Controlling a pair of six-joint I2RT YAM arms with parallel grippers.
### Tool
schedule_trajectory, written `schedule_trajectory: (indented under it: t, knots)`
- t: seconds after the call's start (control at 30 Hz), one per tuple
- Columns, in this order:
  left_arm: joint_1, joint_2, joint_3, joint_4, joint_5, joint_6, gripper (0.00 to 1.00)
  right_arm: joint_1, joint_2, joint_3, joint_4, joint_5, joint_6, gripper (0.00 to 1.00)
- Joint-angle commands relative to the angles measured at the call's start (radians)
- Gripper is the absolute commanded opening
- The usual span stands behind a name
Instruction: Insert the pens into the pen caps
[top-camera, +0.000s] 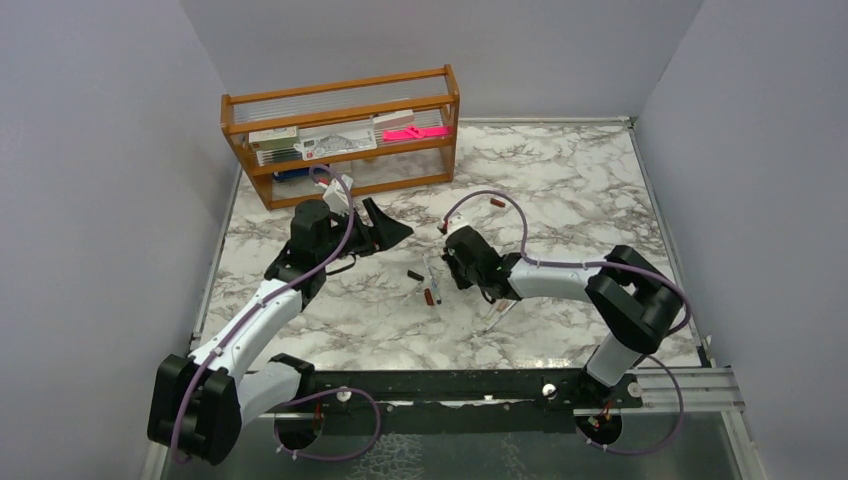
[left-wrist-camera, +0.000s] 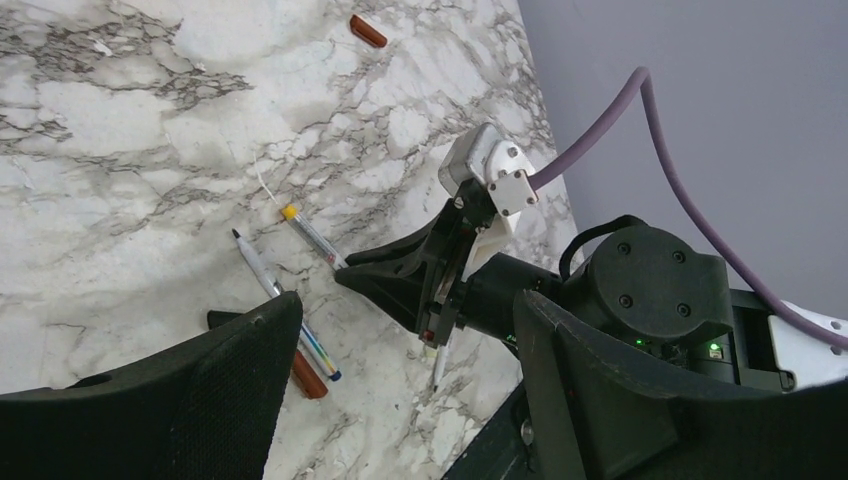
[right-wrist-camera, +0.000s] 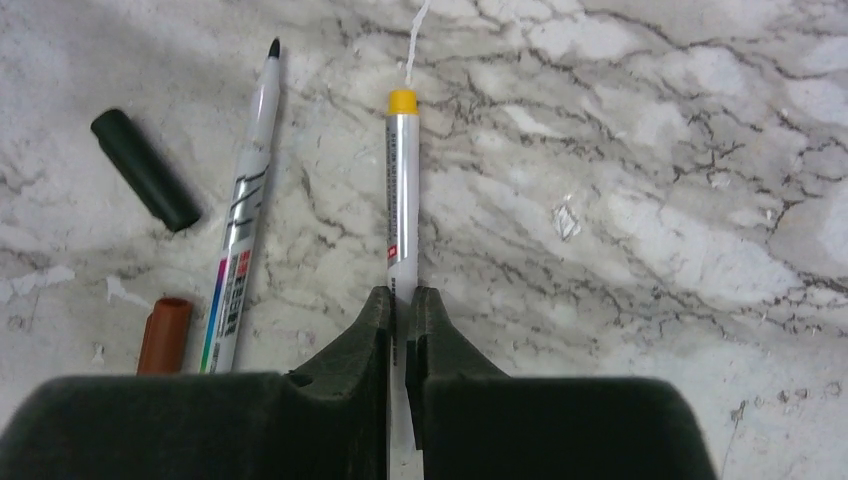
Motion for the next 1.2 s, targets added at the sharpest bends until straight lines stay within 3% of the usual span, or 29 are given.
schedule_trajectory:
  t: [0.0,0.23,0.7,1.07,1.17]
  knots:
    - [0.009,0.028,-0.033,0.128,0.124,-0.085,0.8,0.055,-0.104,-0.024,-0.089,0.099,0.02,0.02]
    - [0.01,0.064,-0.052,0.214,0.127,-0.156,0.8,0.118,-0.347,-0.051,0.016,0.017,-0.006,0.02]
    - [0.006,0.12,-0.086,0.257,0.161,-0.183,0.76,0.293,-0.294,0.08,0.047,0.086,-0.042,0.02]
    - [0.0,0.116,-0.107,0.258,0.249,-0.136,0.38,0.294,-0.186,0.156,0.054,0.121,-0.038,0.02]
    - [0.001,0.101,-0.116,0.257,0.248,-0.136,0.23,0.294,-0.158,0.189,0.026,0.164,-0.001,0.02]
